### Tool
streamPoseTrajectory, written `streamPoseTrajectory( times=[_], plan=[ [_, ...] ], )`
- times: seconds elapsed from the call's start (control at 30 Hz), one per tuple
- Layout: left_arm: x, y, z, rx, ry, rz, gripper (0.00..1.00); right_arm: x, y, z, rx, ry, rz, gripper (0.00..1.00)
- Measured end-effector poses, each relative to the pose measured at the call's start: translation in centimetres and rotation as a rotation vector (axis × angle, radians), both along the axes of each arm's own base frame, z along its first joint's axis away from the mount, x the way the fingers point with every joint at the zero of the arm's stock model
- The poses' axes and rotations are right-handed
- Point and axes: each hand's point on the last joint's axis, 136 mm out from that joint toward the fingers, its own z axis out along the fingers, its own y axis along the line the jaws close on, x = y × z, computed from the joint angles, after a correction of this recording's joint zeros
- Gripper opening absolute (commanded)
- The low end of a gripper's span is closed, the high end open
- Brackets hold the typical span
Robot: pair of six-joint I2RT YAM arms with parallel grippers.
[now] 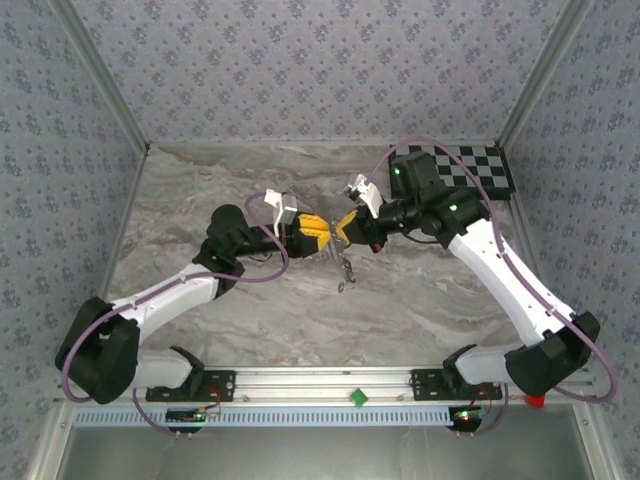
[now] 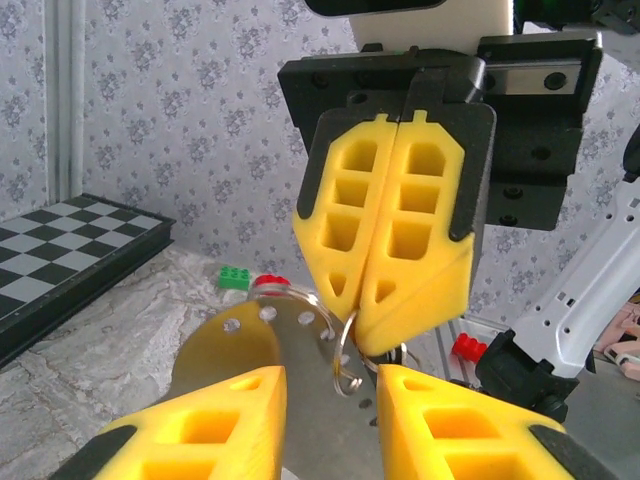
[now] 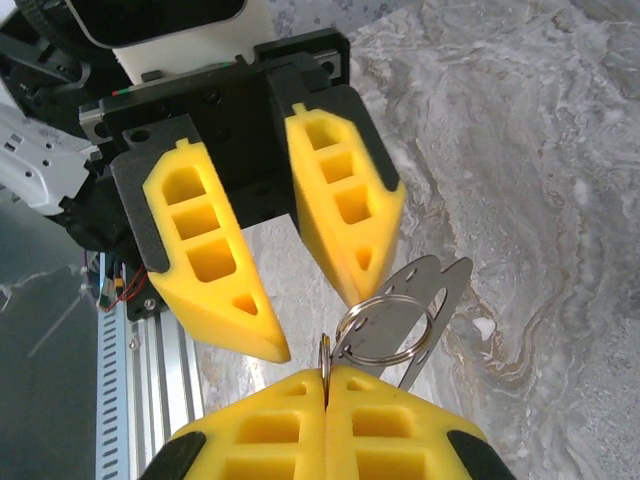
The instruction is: Put the keys on the keyring
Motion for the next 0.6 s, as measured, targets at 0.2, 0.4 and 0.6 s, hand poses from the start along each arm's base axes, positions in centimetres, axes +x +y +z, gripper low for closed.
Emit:
streamPoseTrajectory(
  times=[0.2, 0.4, 0.6],
  plan=[
    [0.16, -0.15, -0.14, 0.009, 0.003, -0.002, 0.30, -0.59, 0.20, -0.70, -0.027, 0.019, 0.025, 0.00],
    [0.30, -0.33, -0.61, 0.024, 0.004, -0.007, 0.31, -0.76, 0.09, -0.82, -0.035, 0.024, 0.029, 0.00],
    [-0.05, -0.57, -0.73, 0.034, 0.004, -0.042, 0.31, -0.85, 0.12, -0.78, -0.032, 0.027, 0.032, 0.00]
  ],
)
